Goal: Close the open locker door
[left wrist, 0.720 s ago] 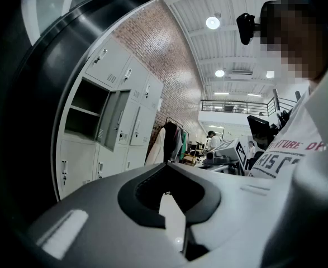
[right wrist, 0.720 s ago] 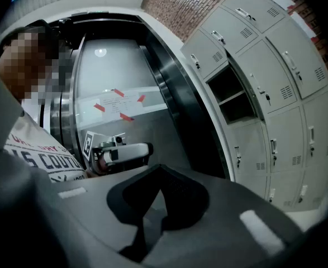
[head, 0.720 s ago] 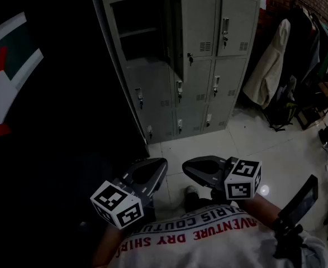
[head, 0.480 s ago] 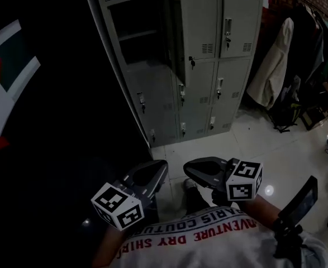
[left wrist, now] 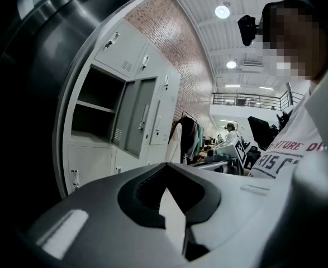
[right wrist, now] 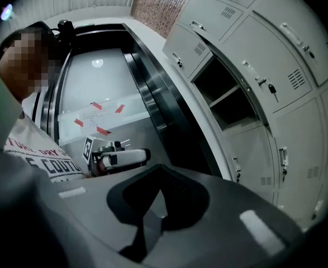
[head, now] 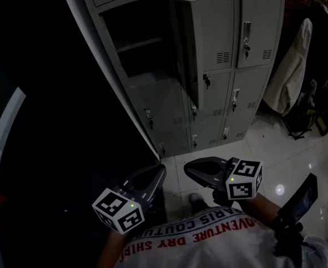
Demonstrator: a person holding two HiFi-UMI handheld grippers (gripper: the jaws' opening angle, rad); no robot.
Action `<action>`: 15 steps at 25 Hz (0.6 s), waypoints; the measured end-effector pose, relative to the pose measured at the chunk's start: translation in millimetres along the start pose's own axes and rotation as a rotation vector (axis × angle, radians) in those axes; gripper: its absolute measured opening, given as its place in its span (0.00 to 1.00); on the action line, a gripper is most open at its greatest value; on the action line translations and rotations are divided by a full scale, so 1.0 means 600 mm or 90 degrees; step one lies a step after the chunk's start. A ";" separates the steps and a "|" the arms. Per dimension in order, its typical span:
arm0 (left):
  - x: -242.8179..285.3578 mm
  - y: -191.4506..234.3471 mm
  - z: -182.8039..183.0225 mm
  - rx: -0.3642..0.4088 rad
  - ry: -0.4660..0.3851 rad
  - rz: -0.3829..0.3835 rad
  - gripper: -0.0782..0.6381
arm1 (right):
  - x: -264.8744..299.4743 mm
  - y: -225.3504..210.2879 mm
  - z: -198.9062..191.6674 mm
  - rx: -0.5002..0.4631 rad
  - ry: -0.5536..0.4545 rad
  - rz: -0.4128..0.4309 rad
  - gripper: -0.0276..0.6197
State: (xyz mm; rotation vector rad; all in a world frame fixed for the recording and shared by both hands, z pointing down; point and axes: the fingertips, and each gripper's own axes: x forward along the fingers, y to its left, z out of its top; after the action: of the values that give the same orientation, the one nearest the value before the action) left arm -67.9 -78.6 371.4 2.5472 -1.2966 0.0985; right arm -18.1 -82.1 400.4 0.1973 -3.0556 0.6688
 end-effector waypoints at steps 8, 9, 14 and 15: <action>0.127 0.147 0.086 0.006 -0.011 0.038 0.12 | 0.060 -0.144 0.112 -0.069 0.043 0.040 0.03; 0.138 0.154 0.096 0.008 -0.014 0.039 0.12 | 0.062 -0.156 0.125 -0.080 0.048 0.044 0.03; 0.166 0.167 0.111 0.001 -0.011 0.026 0.12 | 0.072 -0.178 0.153 -0.089 0.049 0.054 0.03; 0.167 0.169 0.113 0.003 -0.009 0.024 0.12 | 0.074 -0.177 0.154 -0.090 0.049 0.056 0.03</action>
State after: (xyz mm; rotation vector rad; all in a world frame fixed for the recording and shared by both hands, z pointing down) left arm -94.1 -232.2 347.0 2.5317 -1.3518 0.0920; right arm -47.0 -221.7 362.2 0.0359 -3.0362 0.4496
